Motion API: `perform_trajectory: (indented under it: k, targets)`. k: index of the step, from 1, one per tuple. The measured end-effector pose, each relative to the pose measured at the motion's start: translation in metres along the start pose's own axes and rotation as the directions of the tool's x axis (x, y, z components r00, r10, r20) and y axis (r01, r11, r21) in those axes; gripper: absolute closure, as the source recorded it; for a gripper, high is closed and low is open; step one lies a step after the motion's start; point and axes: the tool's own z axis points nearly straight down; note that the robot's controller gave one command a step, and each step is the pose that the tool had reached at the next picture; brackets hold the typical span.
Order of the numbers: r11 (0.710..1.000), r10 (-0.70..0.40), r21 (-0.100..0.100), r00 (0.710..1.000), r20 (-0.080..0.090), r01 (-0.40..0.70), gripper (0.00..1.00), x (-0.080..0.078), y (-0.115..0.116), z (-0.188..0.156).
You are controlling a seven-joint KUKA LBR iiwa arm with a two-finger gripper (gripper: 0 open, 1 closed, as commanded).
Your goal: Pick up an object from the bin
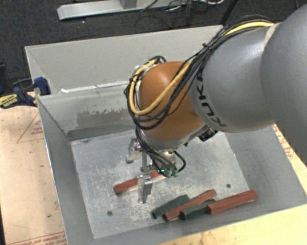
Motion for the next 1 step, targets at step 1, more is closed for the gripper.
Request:
perform_trajectory:
  k: [1]
  targets:
    - [0.998, 0.070, -0.005, 0.997, 0.017, -0.070, 1.00, -0.0358, 0.0060, 0.0580]
